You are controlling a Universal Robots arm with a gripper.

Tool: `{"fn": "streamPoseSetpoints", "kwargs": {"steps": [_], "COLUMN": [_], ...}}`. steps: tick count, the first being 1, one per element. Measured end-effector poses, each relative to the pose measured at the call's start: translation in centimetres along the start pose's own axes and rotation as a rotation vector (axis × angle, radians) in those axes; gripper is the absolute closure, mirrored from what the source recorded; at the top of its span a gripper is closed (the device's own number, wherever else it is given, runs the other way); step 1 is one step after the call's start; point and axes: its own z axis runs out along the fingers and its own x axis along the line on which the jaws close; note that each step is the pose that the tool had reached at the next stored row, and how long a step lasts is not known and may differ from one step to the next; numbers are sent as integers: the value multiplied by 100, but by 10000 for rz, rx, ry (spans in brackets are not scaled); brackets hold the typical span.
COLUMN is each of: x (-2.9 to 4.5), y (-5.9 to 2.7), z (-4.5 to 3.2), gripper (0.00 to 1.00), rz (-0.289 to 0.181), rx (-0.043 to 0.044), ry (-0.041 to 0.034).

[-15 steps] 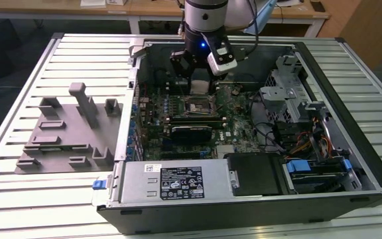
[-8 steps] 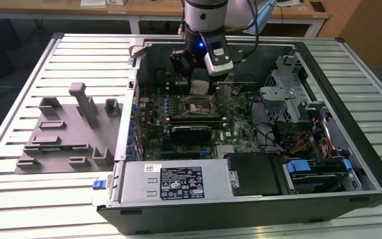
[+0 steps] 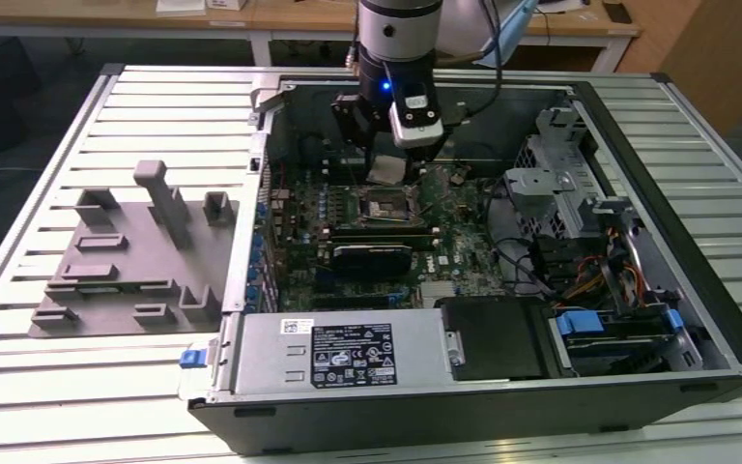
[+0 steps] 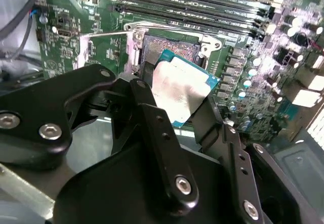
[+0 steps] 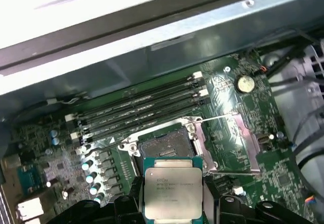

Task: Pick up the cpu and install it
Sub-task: 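Place the cpu into insertion slot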

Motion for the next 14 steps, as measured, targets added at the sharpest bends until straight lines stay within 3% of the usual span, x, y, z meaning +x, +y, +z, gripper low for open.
{"fn": "streamPoseSetpoints", "kwargs": {"steps": [14], "x": [0], "y": [0], "z": [5], "gripper": [45], "rz": [2475], "rx": [65], "ry": [-109]}}
